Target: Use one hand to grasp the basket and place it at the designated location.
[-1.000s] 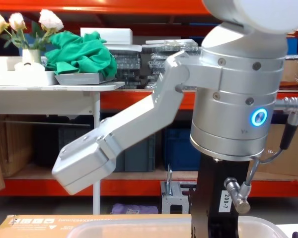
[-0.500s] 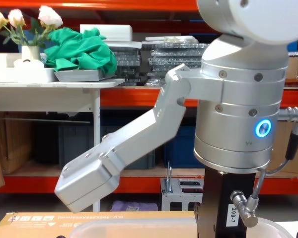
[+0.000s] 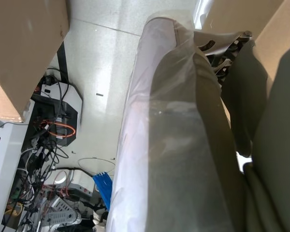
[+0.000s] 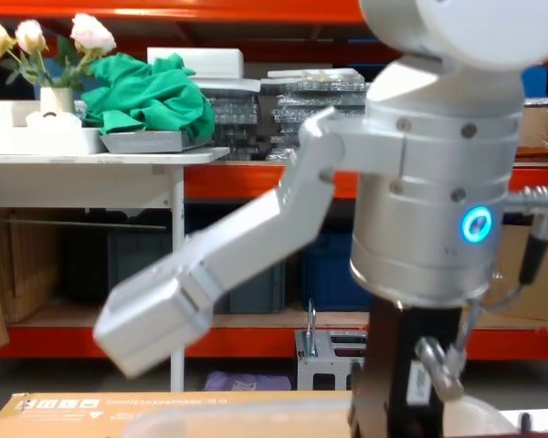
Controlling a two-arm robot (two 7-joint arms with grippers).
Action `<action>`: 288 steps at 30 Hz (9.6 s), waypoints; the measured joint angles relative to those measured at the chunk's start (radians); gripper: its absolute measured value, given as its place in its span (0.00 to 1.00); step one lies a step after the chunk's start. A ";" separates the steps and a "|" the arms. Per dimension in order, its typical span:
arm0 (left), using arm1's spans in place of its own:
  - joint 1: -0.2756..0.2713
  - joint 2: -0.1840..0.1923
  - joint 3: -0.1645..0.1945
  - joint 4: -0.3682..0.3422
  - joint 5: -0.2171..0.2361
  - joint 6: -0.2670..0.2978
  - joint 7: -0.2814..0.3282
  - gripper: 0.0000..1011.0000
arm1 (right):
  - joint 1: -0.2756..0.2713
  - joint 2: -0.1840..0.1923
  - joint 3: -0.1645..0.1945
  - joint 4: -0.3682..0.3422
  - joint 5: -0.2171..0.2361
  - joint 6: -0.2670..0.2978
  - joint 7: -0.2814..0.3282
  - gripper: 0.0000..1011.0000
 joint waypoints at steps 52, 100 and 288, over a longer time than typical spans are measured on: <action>0.000 0.000 0.000 0.000 0.000 0.000 0.000 0.00 | 0.149 0.058 0.090 -0.096 0.195 -0.016 0.041 0.99; 0.000 0.000 0.000 0.000 0.000 0.000 0.000 0.00 | 0.183 0.097 0.046 -0.151 0.182 -0.017 0.042 0.99; 0.000 0.000 0.000 0.000 0.000 0.000 0.000 0.00 | 0.135 0.030 0.054 0.007 0.124 -0.019 0.023 0.24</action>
